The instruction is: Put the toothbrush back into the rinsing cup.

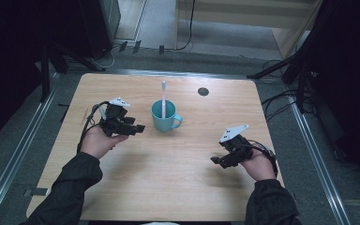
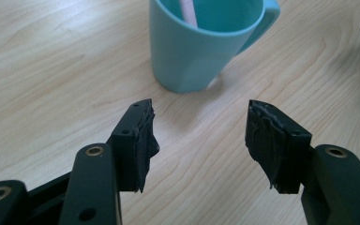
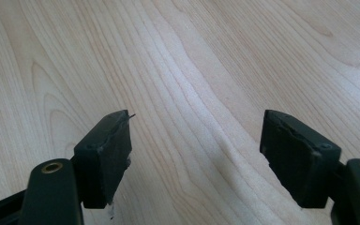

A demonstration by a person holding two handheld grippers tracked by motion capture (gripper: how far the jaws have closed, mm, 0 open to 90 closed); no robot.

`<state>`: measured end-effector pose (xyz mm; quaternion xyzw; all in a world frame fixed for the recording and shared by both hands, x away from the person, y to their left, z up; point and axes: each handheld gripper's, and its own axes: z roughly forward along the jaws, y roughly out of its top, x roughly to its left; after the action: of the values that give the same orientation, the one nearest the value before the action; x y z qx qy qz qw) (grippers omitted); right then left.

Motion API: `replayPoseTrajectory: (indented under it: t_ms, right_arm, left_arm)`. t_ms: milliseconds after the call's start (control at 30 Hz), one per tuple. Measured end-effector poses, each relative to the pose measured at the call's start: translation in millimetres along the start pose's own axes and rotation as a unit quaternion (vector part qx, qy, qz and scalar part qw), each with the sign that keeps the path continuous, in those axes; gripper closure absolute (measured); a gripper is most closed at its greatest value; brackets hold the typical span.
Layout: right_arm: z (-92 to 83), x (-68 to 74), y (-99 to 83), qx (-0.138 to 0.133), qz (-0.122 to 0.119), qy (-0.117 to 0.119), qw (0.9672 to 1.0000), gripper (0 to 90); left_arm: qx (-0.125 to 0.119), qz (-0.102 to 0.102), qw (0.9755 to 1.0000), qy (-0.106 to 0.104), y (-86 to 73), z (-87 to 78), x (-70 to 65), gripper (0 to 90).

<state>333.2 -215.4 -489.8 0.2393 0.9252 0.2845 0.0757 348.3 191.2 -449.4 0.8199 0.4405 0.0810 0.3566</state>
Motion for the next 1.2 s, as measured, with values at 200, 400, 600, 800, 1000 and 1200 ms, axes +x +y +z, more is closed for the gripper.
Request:
replayPoseTrajectory:
  t_ms: [200, 400, 600, 800, 1000, 1200]
  right_arm:
    - [0.0, -0.2, 1.1, -0.003, -0.001, 0.000, 1.0000, 24.9]
    - [1.3, -0.4, 4.5, -0.003, -0.004, 0.002, 1.0000, 24.7]
    - [4.0, -0.6, 8.6, -0.003, -0.008, 0.006, 0.9999, 24.6]
    - [7.2, -0.7, 13.1, 0.001, -0.015, 0.011, 0.9998, 24.6]
    - [10.1, -1.2, 17.9, 0.000, -0.021, 0.014, 0.9997, 24.6]
    - [11.7, -1.1, 20.3, 0.000, -0.023, 0.016, 0.9996, 24.6]
  left_arm:
    - [0.003, -0.003, 1.0000, 0.005, -15.1, -4.1, 2.4, 41.0]
    - [-0.002, -0.015, 0.9999, 0.004, -30.8, -10.0, 5.1, 40.3]
    - [-0.001, -0.032, 0.9993, 0.016, -43.4, -18.0, 11.1, 39.6]
    - [0.004, -0.055, 0.9981, 0.028, -50.3, -22.3, 22.1, 37.1]
    - [0.013, -0.065, 0.9973, 0.030, -55.5, -23.8, 25.6, 37.0]
    - [0.010, -0.070, 0.9970, 0.030, -56.5, -25.9, 25.9, 37.3]
